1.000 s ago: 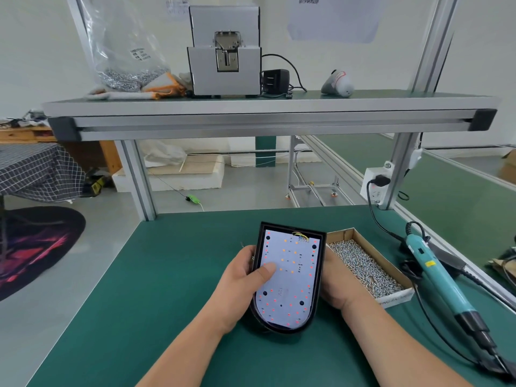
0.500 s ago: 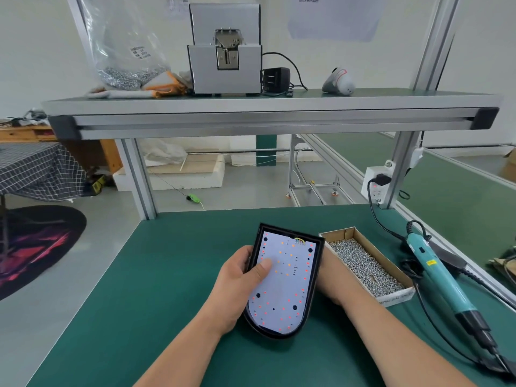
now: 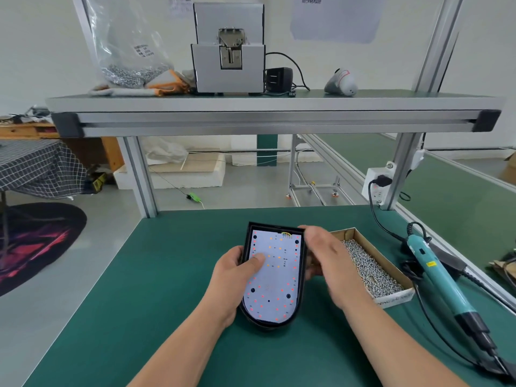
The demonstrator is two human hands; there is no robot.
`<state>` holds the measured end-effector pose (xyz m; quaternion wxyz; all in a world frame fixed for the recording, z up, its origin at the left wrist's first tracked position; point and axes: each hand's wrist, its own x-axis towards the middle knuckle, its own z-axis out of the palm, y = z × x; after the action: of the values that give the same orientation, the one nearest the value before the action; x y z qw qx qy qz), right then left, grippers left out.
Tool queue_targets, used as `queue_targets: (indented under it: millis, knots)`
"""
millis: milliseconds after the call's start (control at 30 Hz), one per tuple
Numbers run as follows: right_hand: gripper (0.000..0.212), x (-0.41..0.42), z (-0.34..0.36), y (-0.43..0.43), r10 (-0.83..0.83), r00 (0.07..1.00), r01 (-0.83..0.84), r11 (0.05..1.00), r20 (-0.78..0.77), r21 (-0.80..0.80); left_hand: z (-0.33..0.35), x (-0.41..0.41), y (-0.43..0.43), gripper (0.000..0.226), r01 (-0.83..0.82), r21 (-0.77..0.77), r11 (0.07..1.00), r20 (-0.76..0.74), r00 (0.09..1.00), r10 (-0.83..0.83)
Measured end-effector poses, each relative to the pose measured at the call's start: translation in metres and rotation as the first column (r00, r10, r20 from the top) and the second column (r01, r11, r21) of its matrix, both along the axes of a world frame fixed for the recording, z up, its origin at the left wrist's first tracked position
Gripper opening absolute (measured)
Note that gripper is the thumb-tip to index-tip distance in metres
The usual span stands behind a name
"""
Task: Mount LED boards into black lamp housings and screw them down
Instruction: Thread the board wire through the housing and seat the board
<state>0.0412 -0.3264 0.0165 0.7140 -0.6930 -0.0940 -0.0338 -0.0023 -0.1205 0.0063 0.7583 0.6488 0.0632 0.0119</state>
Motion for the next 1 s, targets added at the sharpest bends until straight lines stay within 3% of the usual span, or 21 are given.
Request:
queue_targets:
  millis: [100,367,600,833,1000]
  knots:
    - [0.033,-0.003,-0.005,0.006,0.014,0.994,0.007,0.980,0.106,-0.200,0.002,-0.001,-0.003,0.044,-0.028,0.083,0.996,0.023,0.999,0.026]
    - [0.016,-0.008,-0.002,0.015,-0.060,0.997,0.065,0.991,0.047,-0.118,0.002,-0.003,-0.007,0.044,-0.038,0.090,0.995,0.029,0.999,0.035]
    - [0.028,-0.011,-0.003,0.018,-0.002,1.000,0.002,1.000,0.009,-0.027,-0.002,-0.002,-0.011,0.026,-0.086,0.083,0.993,0.031,0.996,0.084]
    - [0.035,-0.006,-0.003,0.011,0.032,0.998,-0.031,0.999,-0.047,0.018,0.001,-0.005,-0.014,0.044,-0.017,0.085,0.996,0.038,0.999,0.013]
    - [0.029,-0.007,0.000,0.008,0.044,0.998,-0.044,0.999,-0.048,-0.002,-0.002,-0.004,-0.010,0.032,-0.018,0.096,0.995,0.051,0.999,0.013]
